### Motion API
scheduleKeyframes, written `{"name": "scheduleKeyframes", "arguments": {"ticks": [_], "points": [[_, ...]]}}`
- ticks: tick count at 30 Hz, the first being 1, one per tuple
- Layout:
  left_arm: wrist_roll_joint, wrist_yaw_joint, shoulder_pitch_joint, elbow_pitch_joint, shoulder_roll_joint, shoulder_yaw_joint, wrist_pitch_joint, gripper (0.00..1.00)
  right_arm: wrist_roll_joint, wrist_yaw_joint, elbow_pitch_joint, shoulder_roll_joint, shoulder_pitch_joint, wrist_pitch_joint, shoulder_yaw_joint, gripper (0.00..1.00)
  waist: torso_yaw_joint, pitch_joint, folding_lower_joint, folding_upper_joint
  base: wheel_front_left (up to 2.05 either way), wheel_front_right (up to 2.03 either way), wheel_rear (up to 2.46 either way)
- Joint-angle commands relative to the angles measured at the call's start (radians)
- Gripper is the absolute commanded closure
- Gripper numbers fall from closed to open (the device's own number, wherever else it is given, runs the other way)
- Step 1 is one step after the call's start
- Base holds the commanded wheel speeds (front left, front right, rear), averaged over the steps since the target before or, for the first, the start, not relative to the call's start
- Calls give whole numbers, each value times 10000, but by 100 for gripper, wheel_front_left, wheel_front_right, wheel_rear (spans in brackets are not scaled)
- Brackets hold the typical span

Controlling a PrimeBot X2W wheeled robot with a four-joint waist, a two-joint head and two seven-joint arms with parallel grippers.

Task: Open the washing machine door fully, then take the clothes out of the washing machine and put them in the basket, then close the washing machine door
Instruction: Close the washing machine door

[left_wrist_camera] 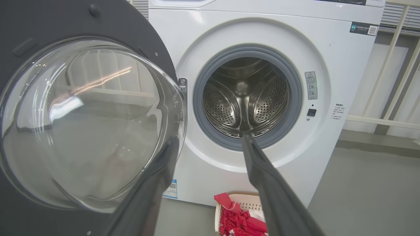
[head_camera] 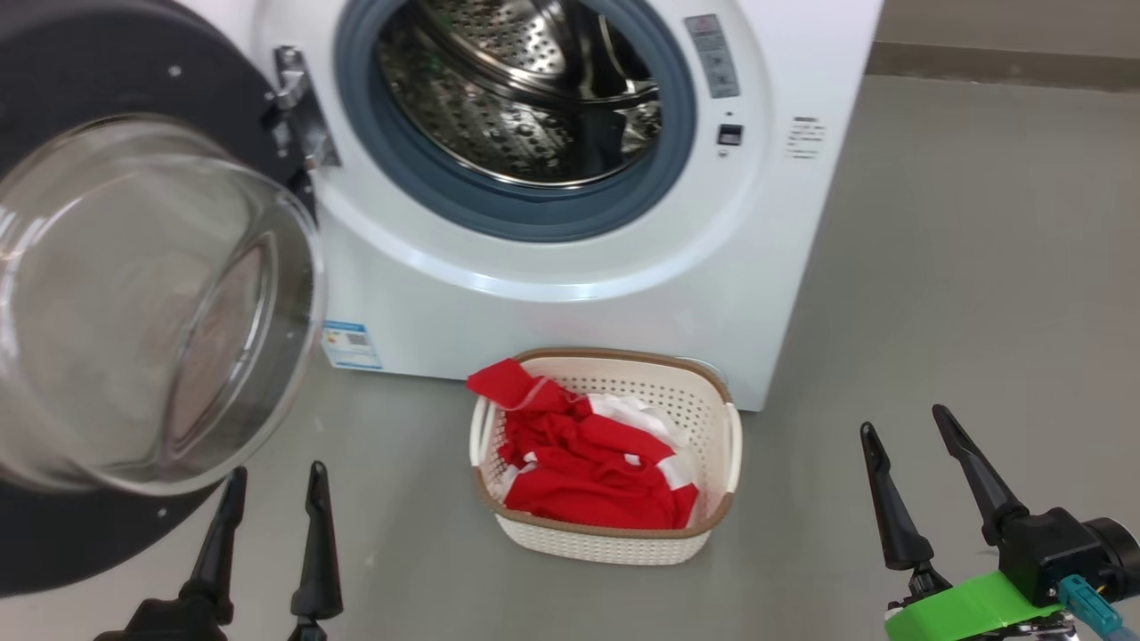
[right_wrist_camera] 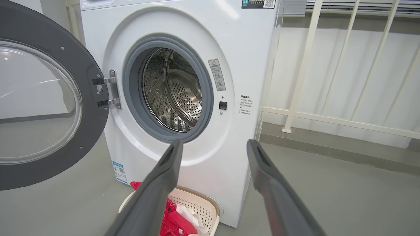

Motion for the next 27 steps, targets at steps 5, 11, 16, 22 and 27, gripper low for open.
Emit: {"name": "scheduleKeyframes", "arguments": {"ticks": [5,11,16,22,27], "points": [[171,209,-71,-469,159,296,29,0,100,46,-259,-110,-406,-63,368,0,1030,-80,0,-1,0,0,0],[255,331,-5,-671,226,228,268,0,193,46,-264,-110,-498,-63,580,0,1982,-83,0,-1,0,0,0],[307,470,23,-835,300,261,397,0,278,46,-294,-110,-522,-63,724,0,2828,-120,0,-1,0,0,0],[279,708,158,-1070,366,465,438,0,304,46,-240,-110,-745,-63,1078,0,3408,-45,0,-1,0,0,0],[244,972,410,-1377,330,630,357,0,246,46,-80,-110,-1109,-63,1495,0,3495,97,0,-1,0,0,0]]}}
